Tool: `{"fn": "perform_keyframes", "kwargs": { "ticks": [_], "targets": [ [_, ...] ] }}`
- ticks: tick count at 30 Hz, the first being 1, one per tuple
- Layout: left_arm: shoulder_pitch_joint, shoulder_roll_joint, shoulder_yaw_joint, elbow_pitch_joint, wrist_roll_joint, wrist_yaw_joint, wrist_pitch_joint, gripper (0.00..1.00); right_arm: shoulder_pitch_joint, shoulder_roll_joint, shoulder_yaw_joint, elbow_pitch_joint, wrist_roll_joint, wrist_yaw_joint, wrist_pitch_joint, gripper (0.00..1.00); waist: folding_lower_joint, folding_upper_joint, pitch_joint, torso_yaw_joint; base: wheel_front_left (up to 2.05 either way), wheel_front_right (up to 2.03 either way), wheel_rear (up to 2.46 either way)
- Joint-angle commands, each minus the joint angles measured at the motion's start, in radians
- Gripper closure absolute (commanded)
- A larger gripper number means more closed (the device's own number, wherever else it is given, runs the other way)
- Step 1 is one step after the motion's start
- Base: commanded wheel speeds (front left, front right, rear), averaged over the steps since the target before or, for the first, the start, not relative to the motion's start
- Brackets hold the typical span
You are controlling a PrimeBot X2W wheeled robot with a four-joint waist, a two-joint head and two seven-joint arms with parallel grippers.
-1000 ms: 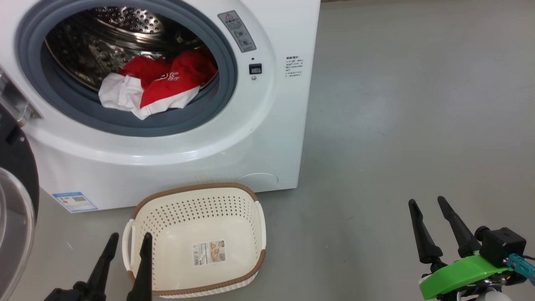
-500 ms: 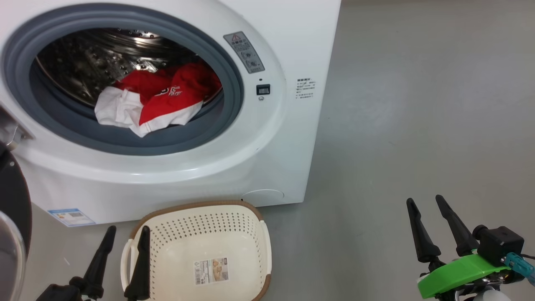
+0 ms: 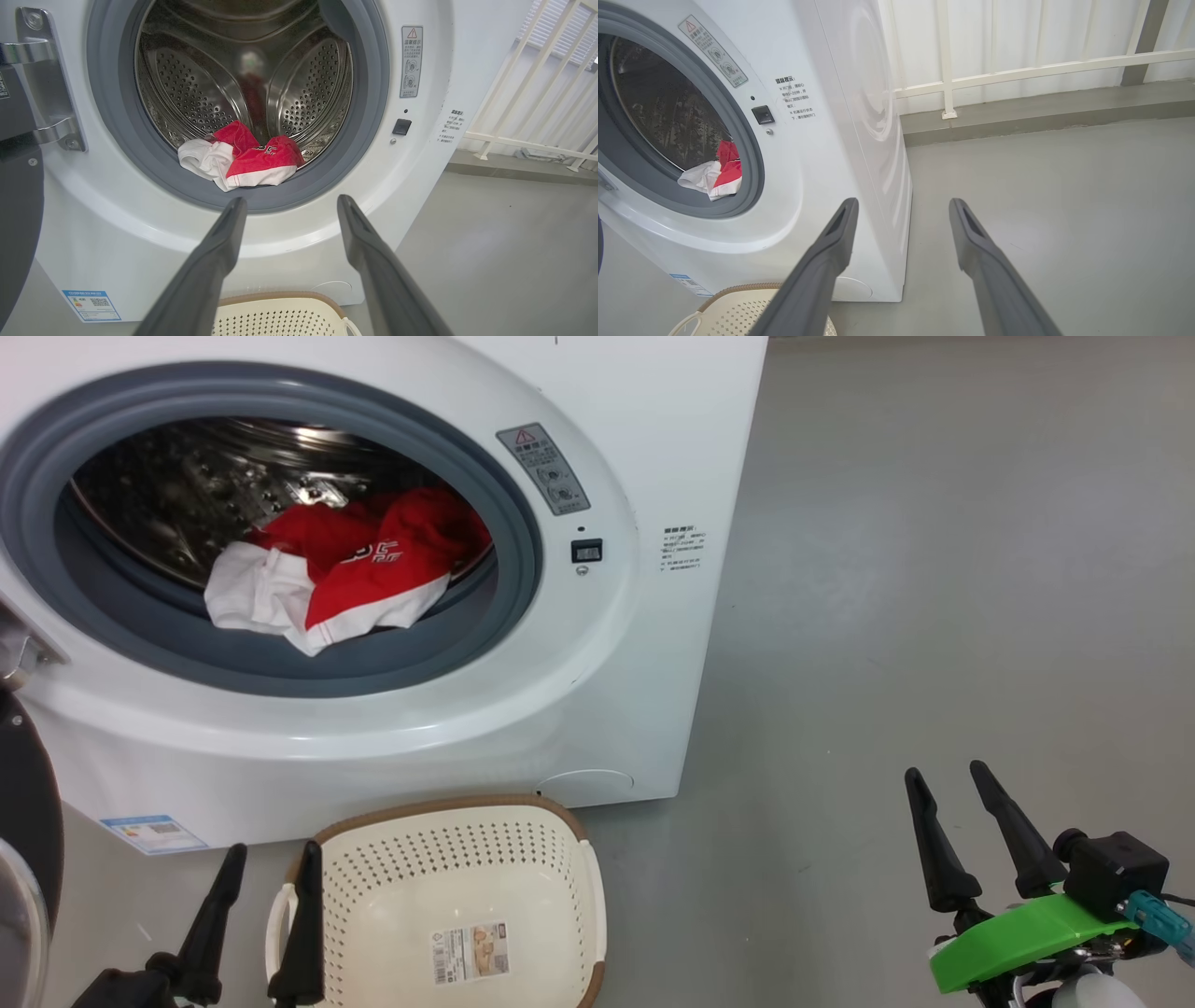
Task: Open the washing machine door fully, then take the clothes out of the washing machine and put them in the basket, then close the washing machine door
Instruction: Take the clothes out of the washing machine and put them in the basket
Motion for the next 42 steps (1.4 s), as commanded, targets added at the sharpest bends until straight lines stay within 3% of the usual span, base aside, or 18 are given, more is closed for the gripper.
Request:
{"fn": "perform_keyframes", "kwargs": {
  "ticks": [1, 25, 30, 37, 42],
  "targets": [
    [-0.030, 0.008, 0.038, -0.017, -0.003, -0.006, -0.005, 0.00, -0.025, -0.007, 0.021, -0.022, -0.010, 0.006, -0.009, 0.00, 0.0000, 0.0000, -0.001, -0.001, 0.00, 0.00, 0.00],
    [-0.100, 0.005, 0.042, 0.022, 0.010, -0.006, -0.005, 0.00, -0.033, -0.001, 0.026, -0.030, -0.015, 0.006, -0.009, 0.00, 0.0000, 0.0000, 0.026, 0.000, 0.00, 0.00, 0.00],
    [-0.208, 0.016, 0.015, 0.083, 0.031, -0.006, -0.005, 0.00, -0.050, 0.005, 0.031, -0.034, -0.016, 0.006, -0.009, 0.00, 0.0000, 0.0000, 0.058, 0.001, 0.00, 0.00, 0.00],
    [-0.435, 0.046, -0.038, 0.284, 0.066, -0.006, -0.002, 0.00, -0.090, 0.015, 0.054, -0.039, -0.017, 0.006, -0.009, 0.00, 0.0000, 0.0000, 0.124, -0.018, 0.00, 0.00, 0.00],
    [-0.614, 0.072, -0.075, 0.435, 0.079, -0.006, 0.069, 0.00, -0.125, 0.020, 0.068, -0.047, -0.015, 0.006, -0.009, 0.00, 0.0000, 0.0000, 0.181, -0.032, 0.00, 0.00, 0.00]
  ]
}}
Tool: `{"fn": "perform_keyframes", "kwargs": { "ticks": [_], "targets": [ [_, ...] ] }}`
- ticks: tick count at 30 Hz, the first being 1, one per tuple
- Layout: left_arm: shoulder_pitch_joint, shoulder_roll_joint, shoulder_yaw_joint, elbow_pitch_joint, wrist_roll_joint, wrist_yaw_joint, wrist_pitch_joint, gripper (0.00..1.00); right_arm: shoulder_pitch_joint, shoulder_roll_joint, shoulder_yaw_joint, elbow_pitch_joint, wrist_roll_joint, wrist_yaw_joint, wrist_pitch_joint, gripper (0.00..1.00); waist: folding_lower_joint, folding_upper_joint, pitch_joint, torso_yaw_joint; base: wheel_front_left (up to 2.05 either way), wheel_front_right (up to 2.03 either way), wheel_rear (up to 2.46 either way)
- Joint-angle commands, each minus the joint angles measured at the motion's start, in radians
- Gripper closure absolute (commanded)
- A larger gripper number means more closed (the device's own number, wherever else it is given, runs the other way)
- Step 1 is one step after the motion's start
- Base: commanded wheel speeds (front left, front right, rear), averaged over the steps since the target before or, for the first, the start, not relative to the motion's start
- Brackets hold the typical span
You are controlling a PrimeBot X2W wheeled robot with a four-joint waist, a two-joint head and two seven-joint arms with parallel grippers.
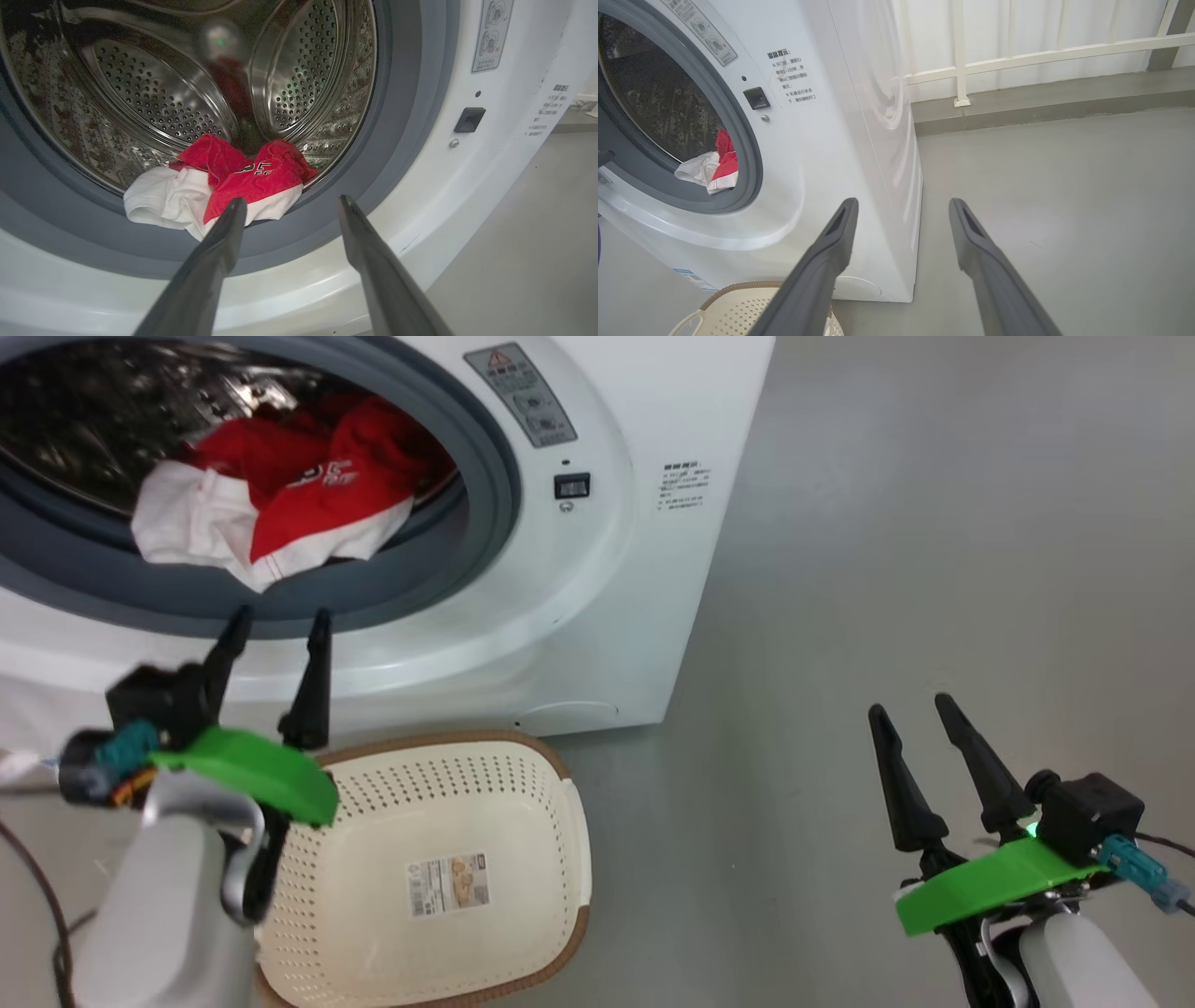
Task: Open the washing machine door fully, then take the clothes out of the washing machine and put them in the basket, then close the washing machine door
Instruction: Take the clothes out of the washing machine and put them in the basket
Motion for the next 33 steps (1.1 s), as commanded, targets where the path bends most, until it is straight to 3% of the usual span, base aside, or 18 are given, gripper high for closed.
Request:
{"fn": "perform_keyframes", "kwargs": {
  "ticks": [1, 12, 33],
  "targets": [
    [-0.059, 0.041, 0.022, 0.011, 0.010, -0.005, 0.018, 0.00, -0.033, -0.004, 0.029, -0.030, -0.007, 0.006, -0.006, 0.00, 0.0000, -0.0001, 0.044, -0.016, 0.00, 0.00, 0.00],
    [-0.363, 0.070, -0.009, 0.267, 0.024, 0.009, 0.170, 0.00, -0.094, 0.004, 0.031, -0.041, -0.005, 0.006, -0.006, 0.00, 0.0000, -0.0001, 0.142, -0.036, 0.00, 0.00, 0.00],
    [-0.668, 0.128, -0.060, 0.599, 0.069, 0.071, 0.187, 0.00, -0.175, 0.020, 0.055, -0.053, -0.006, 0.006, -0.006, 0.00, 0.0000, -0.0001, 0.259, -0.077, 0.00, 0.00, 0.00]
  ]
}}
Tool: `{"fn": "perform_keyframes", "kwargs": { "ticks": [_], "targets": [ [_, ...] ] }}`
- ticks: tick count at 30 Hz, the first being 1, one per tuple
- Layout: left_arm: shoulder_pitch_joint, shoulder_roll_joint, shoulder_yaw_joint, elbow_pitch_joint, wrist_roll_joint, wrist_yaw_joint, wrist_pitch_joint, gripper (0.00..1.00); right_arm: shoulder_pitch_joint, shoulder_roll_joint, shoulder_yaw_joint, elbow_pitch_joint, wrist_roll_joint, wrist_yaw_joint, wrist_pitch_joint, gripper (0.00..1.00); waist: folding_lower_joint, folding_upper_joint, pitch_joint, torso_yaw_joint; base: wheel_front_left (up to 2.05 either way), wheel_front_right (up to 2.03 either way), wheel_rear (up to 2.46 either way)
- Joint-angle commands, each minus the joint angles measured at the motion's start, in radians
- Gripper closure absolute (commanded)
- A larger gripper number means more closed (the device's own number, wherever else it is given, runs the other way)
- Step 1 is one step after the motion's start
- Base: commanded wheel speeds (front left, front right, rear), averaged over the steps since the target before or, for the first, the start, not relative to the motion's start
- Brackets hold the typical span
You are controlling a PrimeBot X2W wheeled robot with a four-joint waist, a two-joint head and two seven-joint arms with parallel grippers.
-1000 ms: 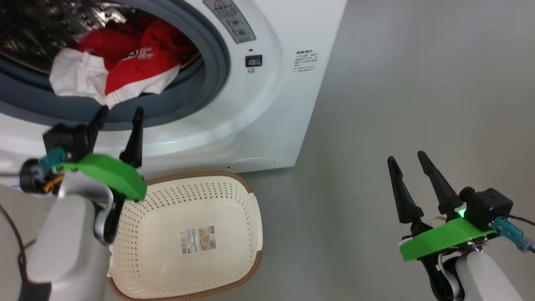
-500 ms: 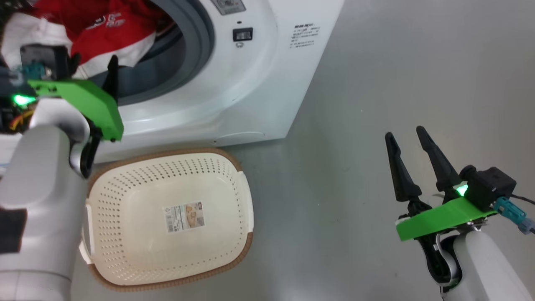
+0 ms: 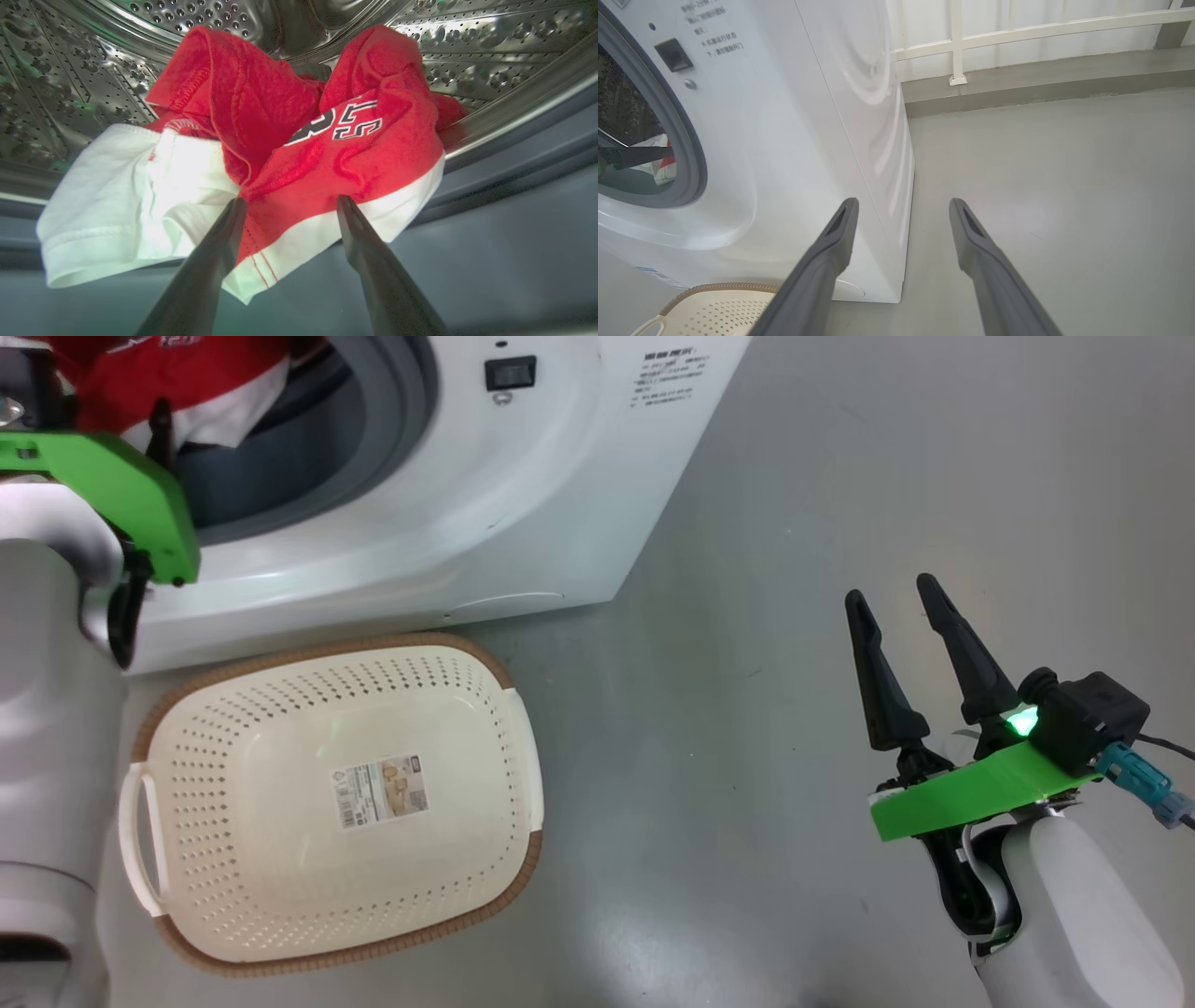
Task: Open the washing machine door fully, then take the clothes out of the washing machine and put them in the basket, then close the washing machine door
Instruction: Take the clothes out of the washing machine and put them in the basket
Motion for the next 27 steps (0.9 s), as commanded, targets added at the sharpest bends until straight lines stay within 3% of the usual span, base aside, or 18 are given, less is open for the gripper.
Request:
{"fn": "perform_keyframes", "kwargs": {
  "ticks": [1, 12, 18, 19, 21, 24, 27],
  "targets": [
    [-0.032, 0.061, 0.012, -0.001, -0.001, 0.007, -0.006, 0.00, -0.011, 0.005, 0.024, -0.027, -0.005, 0.006, -0.006, 0.00, 0.0000, -0.0001, 0.015, -0.010, 0.00, 0.00, 0.00],
    [-0.094, 0.098, 0.013, 0.069, -0.024, -0.001, 0.005, 0.00, -0.035, 0.012, 0.033, -0.032, -0.003, 0.006, -0.006, 0.00, 0.0000, -0.0001, 0.054, -0.028, 0.00, 0.00, 0.00],
    [-0.101, 0.081, 0.009, 0.082, -0.043, -0.025, 0.004, 0.00, -0.037, 0.015, 0.034, -0.036, -0.005, 0.006, -0.006, 0.00, 0.0000, -0.0001, 0.060, -0.031, 0.00, 0.00, 0.00],
    [-0.101, 0.079, 0.008, 0.083, -0.046, -0.028, 0.003, 0.09, -0.037, 0.015, 0.034, -0.035, -0.005, 0.006, -0.006, 0.00, 0.0000, -0.0001, 0.060, -0.032, 0.00, 0.00, 0.00],
    [-0.100, 0.078, 0.006, 0.086, -0.052, -0.035, 0.000, 0.53, -0.038, 0.016, 0.034, -0.035, -0.005, 0.006, -0.006, 0.00, 0.0000, -0.0001, 0.058, -0.033, 0.00, 0.00, 0.00],
    [-0.099, 0.075, 0.002, 0.089, -0.058, -0.043, -0.012, 1.00, -0.040, 0.016, 0.034, -0.034, -0.005, 0.006, -0.006, 0.00, 0.0000, -0.0001, 0.053, -0.035, 0.00, 0.00, 0.00],
    [-0.097, 0.069, -0.002, 0.090, -0.063, -0.049, -0.024, 1.00, -0.039, 0.017, 0.032, -0.032, -0.006, 0.006, -0.006, 0.00, 0.0000, -0.0001, 0.048, -0.033, 0.00, 0.00, 0.00]
  ]
}}
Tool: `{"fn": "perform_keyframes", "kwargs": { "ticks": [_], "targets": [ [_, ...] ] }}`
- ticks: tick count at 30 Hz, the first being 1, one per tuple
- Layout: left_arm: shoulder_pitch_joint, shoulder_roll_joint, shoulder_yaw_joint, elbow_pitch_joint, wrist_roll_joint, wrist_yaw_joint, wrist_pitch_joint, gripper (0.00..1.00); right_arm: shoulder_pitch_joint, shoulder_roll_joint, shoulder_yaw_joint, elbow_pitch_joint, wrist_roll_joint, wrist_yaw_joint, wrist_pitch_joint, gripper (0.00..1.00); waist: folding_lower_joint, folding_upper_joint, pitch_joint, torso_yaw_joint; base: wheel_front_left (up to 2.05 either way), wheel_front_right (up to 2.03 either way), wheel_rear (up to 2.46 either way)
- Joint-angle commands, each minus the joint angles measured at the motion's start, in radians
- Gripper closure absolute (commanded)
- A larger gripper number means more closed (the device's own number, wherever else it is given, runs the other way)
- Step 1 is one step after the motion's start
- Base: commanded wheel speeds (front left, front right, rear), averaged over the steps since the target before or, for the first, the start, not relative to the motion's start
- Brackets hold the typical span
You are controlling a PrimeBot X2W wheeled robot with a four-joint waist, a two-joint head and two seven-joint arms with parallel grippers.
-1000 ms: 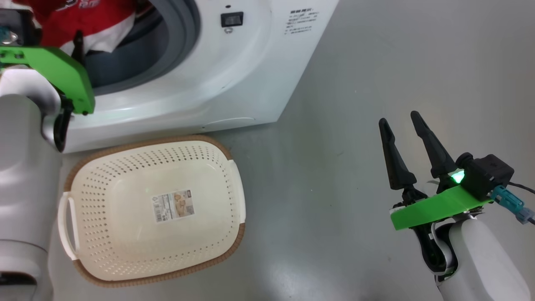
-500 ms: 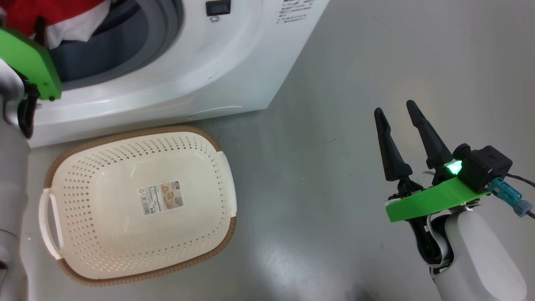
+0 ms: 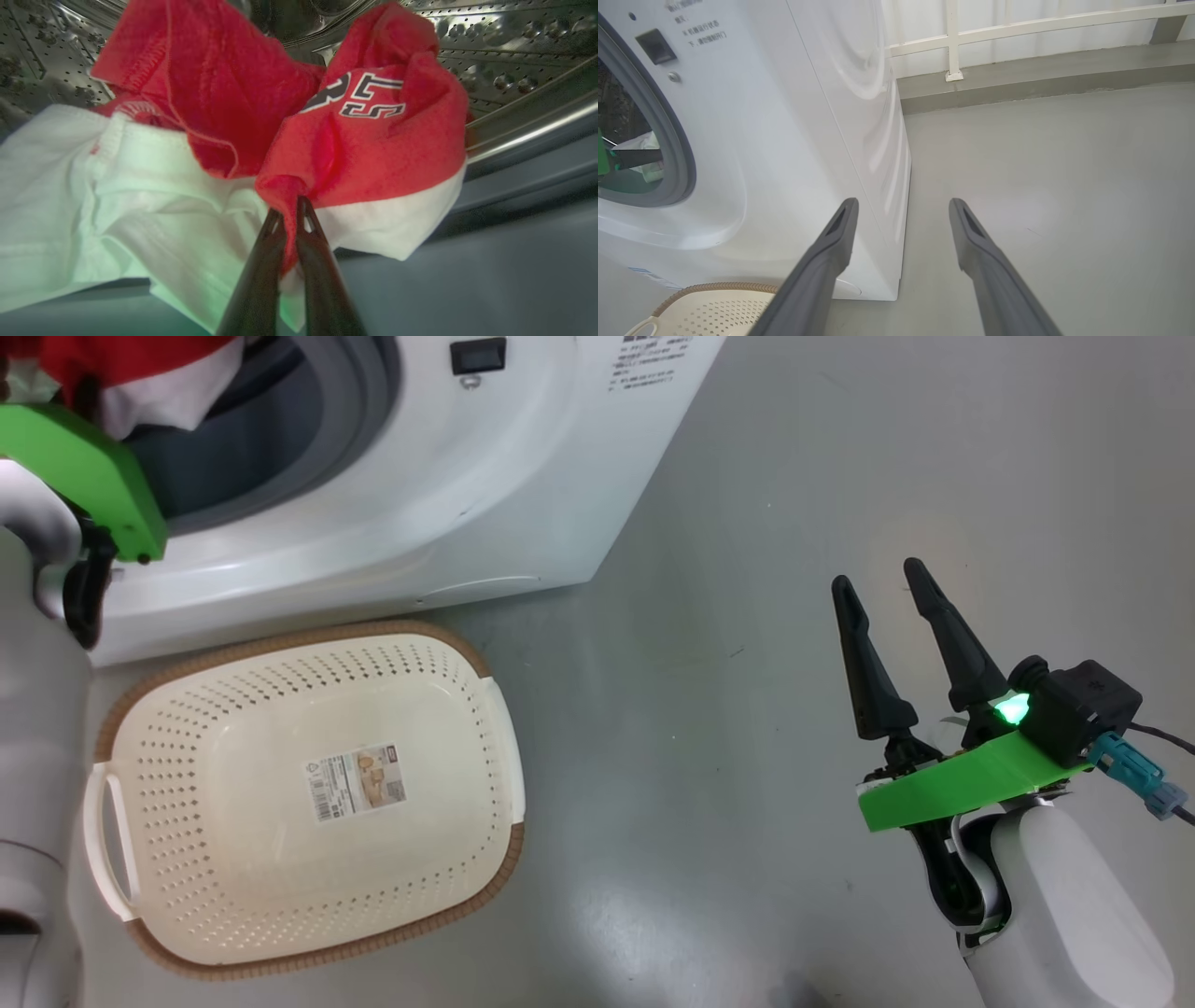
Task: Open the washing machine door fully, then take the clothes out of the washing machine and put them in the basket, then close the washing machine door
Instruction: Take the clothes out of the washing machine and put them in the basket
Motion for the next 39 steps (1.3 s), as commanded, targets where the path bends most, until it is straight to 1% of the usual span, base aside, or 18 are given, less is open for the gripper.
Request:
{"fn": "perform_keyframes", "kwargs": {
  "ticks": [1, 7, 14, 19, 22, 26, 33, 39],
  "targets": [
    [-0.014, 0.041, 0.005, -0.017, -0.008, -0.005, -0.011, 1.00, -0.012, 0.001, 0.019, -0.021, -0.006, 0.006, -0.006, 0.00, 0.0000, 0.0000, -0.004, 0.002, 0.00, 0.00, 0.00],
    [0.015, 0.024, 0.003, -0.014, -0.037, -0.017, -0.083, 1.00, 0.001, -0.001, 0.018, -0.014, -0.011, 0.006, -0.006, 0.00, 0.0000, 0.0000, -0.049, 0.015, 0.00, 0.00, 0.00],
    [0.092, -0.003, -0.004, -0.019, -0.071, -0.022, -0.196, 1.00, 0.026, -0.016, 0.020, -0.010, -0.012, 0.006, -0.006, 0.00, 0.0000, 0.0000, -0.114, 0.029, 0.00, 0.00, 0.00],
    [0.174, -0.031, -0.021, -0.077, -0.107, -0.023, -0.243, 1.00, 0.056, -0.030, 0.017, -0.008, -0.011, 0.006, -0.006, 0.00, 0.0000, 0.0000, -0.163, 0.044, 0.00, 0.00, 0.00],
    [0.227, -0.033, -0.018, -0.142, -0.136, -0.023, -0.250, 1.00, 0.075, -0.038, 0.013, -0.007, -0.011, 0.006, -0.006, 0.00, 0.0000, 0.0000, -0.192, 0.055, 0.00, 0.00, 0.00],
    [0.320, -0.021, 0.022, -0.297, -0.146, -0.023, -0.251, 1.00, 0.096, -0.045, 0.009, -0.005, -0.010, 0.006, -0.006, 0.00, 0.0000, 0.0000, -0.225, 0.068, 0.00, 0.00, 0.00],
    [0.476, -0.035, 0.101, -0.526, -0.099, -0.022, -0.251, 1.00, 0.120, -0.053, 0.007, 0.001, -0.008, 0.006, -0.006, 0.00, 0.0000, 0.0000, -0.269, 0.082, 0.00, 0.00, 0.00],
    [0.586, -0.059, 0.166, -0.678, -0.058, -0.022, -0.251, 1.00, 0.140, -0.055, 0.006, 0.002, -0.006, 0.006, -0.006, 0.00, 0.0000, 0.0000, -0.302, 0.086, 0.00, 0.00, 0.00]
  ]
}}
